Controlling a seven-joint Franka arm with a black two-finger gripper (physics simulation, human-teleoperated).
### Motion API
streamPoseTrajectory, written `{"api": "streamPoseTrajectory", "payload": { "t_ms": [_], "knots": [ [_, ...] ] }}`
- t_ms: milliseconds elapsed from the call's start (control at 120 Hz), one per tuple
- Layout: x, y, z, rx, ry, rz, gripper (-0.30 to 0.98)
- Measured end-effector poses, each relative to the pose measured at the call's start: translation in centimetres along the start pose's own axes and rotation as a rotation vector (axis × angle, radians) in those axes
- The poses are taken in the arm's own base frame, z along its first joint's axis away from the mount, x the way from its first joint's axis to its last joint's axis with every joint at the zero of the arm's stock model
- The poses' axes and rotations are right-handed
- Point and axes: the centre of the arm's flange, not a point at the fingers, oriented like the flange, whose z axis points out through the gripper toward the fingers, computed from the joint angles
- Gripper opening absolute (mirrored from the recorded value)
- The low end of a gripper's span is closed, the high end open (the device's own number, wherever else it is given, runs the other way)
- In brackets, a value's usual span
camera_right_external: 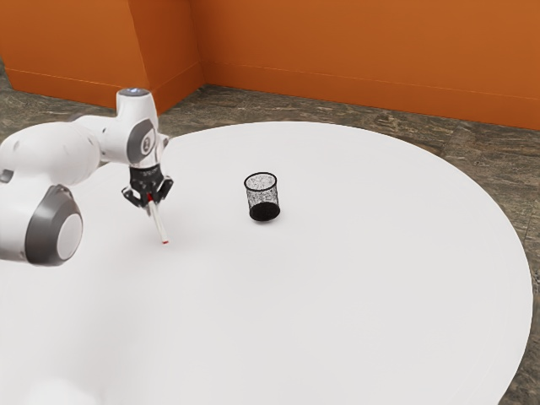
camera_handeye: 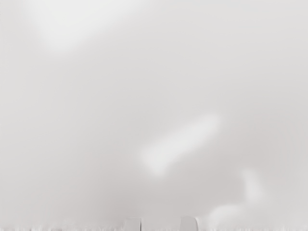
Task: Take the marker out of the pen holder and place it to the left of the pen holder.
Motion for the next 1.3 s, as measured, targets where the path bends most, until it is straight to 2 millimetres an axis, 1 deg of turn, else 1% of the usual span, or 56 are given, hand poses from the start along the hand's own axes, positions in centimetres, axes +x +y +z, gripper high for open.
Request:
{"api": "streamPoseTrajectory", "payload": {
  "t_ms": [92, 158, 275, 408, 558, 708, 733, 750, 792, 850, 892, 925, 1008, 1050, 1067, 1100, 1167, 1233, 1300],
  "knots": [
    [-0.1, -0.1, 0.2, -0.004, -0.019, 0.0, -0.08],
    [-0.2, 0.0, 0.2, -0.009, -0.027, 0.001, -0.05],
    [-0.3, 0.0, 0.3, -0.013, -0.034, 0.004, 0.07],
    [-0.3, 0.0, 0.3, -0.017, -0.034, 0.007, 0.24],
    [-0.3, 0.3, -0.7, -0.032, -0.021, 0.015, 0.41],
    [-0.6, 0.9, -2.2, -0.058, -0.006, 0.026, 0.52],
    [-0.7, 1.0, -3.3, -0.072, 0.002, 0.028, 0.54],
    [-0.6, 1.0, -4.5, -0.085, 0.01, 0.028, 0.55],
    [-0.7, 0.6, -8.4, -0.126, 0.032, 0.026, 0.58],
    [-1.8, 0.0, -13.9, -0.179, 0.04, 0.04, 0.6],
    [-2.5, -1.2, -18.4, -0.208, 0.049, 0.061, 0.62],
    [-2.9, -2.3, -21.3, -0.224, 0.058, 0.09, 0.63],
    [-3.9, -5.2, -26.5, -0.243, 0.07, 0.182, 0.65],
    [-5.0, -6.4, -29.2, -0.252, 0.078, 0.234, 0.65],
    [-5.6, -6.5, -30.1, -0.251, 0.081, 0.262, 0.66],
    [-7.4, -5.9, -31.4, -0.244, 0.086, 0.328, 0.66],
    [-9.8, -4.8, -32.5, -0.22, 0.09, 0.44, 0.67],
    [-11.0, -4.2, -32.6, -0.197, 0.084, 0.52, 0.67],
    [-11.4, -4.2, -32.5, -0.179, 0.077, 0.579, 0.68]
  ]
}}
